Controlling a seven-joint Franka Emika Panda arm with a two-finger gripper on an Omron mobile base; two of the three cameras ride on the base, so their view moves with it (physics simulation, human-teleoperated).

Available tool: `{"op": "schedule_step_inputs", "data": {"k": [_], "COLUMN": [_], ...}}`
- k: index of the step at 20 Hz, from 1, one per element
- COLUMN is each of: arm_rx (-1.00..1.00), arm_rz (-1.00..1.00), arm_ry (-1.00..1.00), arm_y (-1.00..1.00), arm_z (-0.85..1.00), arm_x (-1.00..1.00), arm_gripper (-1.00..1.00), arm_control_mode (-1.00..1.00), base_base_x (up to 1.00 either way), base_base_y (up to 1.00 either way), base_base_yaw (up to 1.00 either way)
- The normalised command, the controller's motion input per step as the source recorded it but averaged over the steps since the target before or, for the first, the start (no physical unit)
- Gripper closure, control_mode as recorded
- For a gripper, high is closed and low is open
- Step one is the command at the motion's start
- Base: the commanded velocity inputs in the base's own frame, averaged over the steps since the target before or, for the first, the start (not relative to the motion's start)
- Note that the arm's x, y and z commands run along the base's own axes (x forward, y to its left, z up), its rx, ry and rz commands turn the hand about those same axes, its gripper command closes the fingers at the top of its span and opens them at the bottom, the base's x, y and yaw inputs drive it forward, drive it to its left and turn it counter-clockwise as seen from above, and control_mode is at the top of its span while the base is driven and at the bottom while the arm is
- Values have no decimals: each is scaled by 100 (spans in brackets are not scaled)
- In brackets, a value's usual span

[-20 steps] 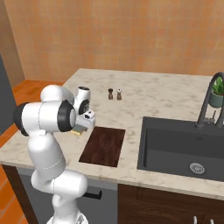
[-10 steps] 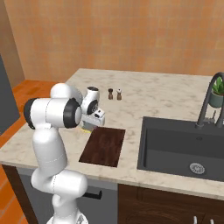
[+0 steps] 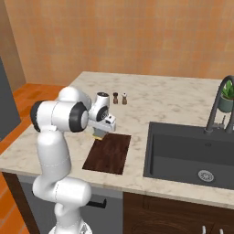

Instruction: Pick up the sponge from the counter and clean the cutting board by briefly scrubbing or pressing down on the cutting board. Once finished, release the sponge.

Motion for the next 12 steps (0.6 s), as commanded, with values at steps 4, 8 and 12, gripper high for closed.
{"op": "schedule_step_inputs", "data": {"k": [4, 8, 12], "arm_rx": [-8, -2, 0], "arm_rz": [0, 0, 0], "arm_ry": [-9, -5, -3], "arm_y": [-7, -1, 0], "arm_z": [-39, -33, -28], "arm_x": [0, 0, 0], "arm_gripper": [100, 100, 100], "arm_control_mode": [-100, -100, -100], "base_base_x": [0, 0, 0], "base_base_y": [0, 0, 0], "base_base_yaw": [0, 0, 0]}}
